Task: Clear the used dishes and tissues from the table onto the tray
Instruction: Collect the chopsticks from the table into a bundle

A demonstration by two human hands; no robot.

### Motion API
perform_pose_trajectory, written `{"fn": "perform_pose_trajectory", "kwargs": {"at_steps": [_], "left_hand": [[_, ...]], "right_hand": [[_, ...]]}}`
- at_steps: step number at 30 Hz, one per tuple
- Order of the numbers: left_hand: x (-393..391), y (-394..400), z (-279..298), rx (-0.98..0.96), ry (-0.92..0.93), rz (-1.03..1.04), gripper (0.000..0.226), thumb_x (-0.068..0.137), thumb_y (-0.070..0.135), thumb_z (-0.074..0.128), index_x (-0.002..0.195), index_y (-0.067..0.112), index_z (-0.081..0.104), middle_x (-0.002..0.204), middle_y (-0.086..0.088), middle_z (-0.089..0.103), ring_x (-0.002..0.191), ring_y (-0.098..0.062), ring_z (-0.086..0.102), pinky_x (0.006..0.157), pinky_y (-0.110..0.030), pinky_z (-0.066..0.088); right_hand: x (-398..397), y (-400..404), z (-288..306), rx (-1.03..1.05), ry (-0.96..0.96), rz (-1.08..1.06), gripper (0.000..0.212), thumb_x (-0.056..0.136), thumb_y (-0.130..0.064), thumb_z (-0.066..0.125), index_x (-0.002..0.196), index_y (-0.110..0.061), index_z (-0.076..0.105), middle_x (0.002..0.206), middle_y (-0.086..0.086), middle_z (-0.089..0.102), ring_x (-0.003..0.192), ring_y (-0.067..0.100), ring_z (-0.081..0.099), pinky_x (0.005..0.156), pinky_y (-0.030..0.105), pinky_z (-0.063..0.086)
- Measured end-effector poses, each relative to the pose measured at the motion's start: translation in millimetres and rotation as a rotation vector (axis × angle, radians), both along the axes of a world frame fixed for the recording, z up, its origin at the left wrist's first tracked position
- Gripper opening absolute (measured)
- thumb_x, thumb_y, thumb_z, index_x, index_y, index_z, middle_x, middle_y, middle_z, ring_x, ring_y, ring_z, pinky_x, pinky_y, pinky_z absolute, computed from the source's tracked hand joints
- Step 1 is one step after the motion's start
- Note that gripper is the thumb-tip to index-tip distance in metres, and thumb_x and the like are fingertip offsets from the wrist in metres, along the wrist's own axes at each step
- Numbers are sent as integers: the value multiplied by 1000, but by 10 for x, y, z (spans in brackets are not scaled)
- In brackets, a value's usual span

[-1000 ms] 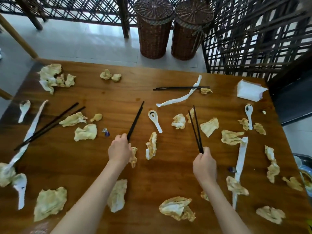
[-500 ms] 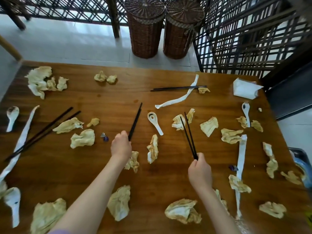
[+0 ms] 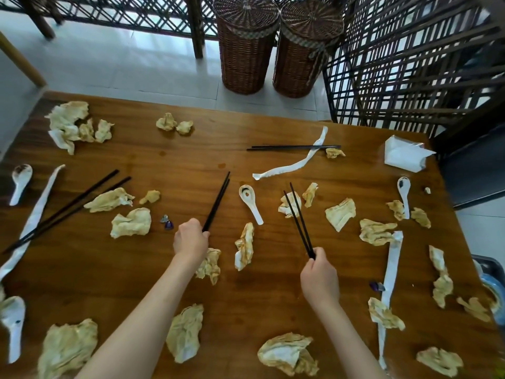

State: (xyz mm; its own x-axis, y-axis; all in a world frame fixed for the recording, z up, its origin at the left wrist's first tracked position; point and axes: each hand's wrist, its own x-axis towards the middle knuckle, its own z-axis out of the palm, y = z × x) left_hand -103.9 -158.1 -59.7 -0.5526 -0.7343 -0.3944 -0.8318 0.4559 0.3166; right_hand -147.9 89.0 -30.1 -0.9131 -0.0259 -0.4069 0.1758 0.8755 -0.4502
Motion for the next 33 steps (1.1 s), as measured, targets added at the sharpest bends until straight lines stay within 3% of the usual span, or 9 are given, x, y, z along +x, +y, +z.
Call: {"fn": "perform_pose_trajectory", "kwargs": {"at_steps": [16,21,29,33], "left_hand": [[-22,41,80,-65,-70,-58,24,94,19,54,111,3,58,105,-13,63,98,-28,60,75,-33,50],[3,34,155,-69,71,1,22,95,17,53,109,1,57,102,-16,65,97,-31,61,68,-31,44],[-52,-51,258,-71,349,80,23,93,13,55,113,3,59,100,-11,66,90,-22,62,67,-23,45],[-125,-75,235,-82,436,99,18,92,14,56,108,7,60,94,-5,64,82,-13,57,65,-20,45]], "right_hand": [[-98,50,-69,21,16,39,32,100,-15,34,130,-13,45,112,7,64,91,22,65,66,32,56],[-338,53,-28,41,68,57,31,100,-14,33,129,-15,45,113,6,63,93,22,63,71,36,56],[-1048,-147,1,77,181,222,27,98,-11,39,123,-16,48,102,2,64,81,16,60,59,28,51],[-1518,-341,-20,76,263,325,24,96,-9,43,116,-19,51,102,2,65,90,20,61,72,37,55]]}}
